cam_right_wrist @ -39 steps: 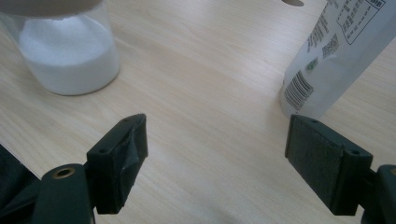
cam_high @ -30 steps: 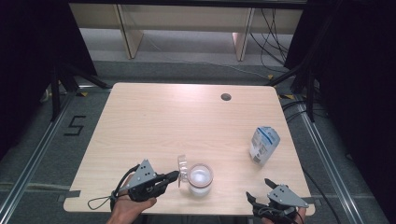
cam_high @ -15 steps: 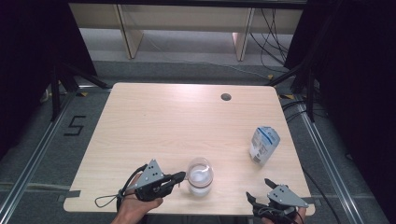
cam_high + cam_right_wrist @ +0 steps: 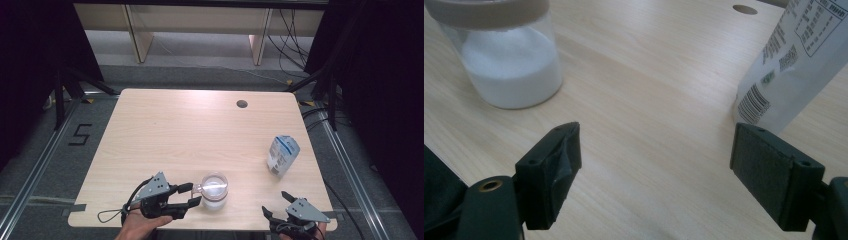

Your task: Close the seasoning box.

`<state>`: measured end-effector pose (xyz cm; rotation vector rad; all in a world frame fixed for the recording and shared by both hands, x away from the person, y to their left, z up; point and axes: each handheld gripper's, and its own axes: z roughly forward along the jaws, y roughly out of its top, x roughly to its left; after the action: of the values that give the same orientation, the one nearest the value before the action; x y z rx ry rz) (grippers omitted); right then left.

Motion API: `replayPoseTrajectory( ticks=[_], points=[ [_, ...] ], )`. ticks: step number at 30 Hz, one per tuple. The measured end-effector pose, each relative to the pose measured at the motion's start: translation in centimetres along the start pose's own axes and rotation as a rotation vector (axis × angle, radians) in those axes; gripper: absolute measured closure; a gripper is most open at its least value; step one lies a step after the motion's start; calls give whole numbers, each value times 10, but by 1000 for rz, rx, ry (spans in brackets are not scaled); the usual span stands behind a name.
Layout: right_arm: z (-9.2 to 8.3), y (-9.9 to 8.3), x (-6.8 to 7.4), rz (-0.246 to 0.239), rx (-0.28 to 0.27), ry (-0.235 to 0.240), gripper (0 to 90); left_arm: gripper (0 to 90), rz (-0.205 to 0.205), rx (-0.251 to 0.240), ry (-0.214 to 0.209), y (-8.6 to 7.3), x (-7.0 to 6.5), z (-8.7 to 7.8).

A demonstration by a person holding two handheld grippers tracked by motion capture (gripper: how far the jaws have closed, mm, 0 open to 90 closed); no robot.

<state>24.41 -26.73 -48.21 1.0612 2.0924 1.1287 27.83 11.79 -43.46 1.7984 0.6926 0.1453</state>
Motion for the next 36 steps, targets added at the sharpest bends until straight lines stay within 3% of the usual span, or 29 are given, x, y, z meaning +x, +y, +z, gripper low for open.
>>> replayPoseTrajectory(
  ticks=[3,6,8,9,10,12,16,18,21,25,31,34,36],
  points=[
    [0,1,2,20,-16,21,212,389,5,13,1,-2,0,-4],
    [-2,2,7,73,-9,40,209,357,-7,20,12,-6,1,-7],
    [-1,3,8,48,-24,51,209,346,-3,29,14,-9,3,-9],
    [-3,3,9,61,-20,59,210,338,-12,31,18,-11,2,-9],
    [-1,4,9,35,-36,70,209,331,-8,28,8,-12,4,-9],
    [-3,4,13,57,-22,72,208,317,-10,44,27,-15,5,-10],
    [-2,5,15,31,-40,92,206,297,-22,46,30,-20,5,-12],
    [-2,5,16,41,-40,100,205,287,-12,56,30,-22,6,-13],
    [-4,5,17,39,-35,91,205,274,-37,55,30,-26,5,-12],
    [-6,5,19,59,-30,86,204,260,-16,63,29,-30,3,-13],
    [-7,4,22,44,-37,93,184,241,-1,87,42,-38,2,-19],
    [-9,3,23,59,-30,100,172,231,-19,89,43,-44,1,-21],
    [-10,1,24,54,-22,100,165,225,15,98,50,-48,1,-22]
  ],
)
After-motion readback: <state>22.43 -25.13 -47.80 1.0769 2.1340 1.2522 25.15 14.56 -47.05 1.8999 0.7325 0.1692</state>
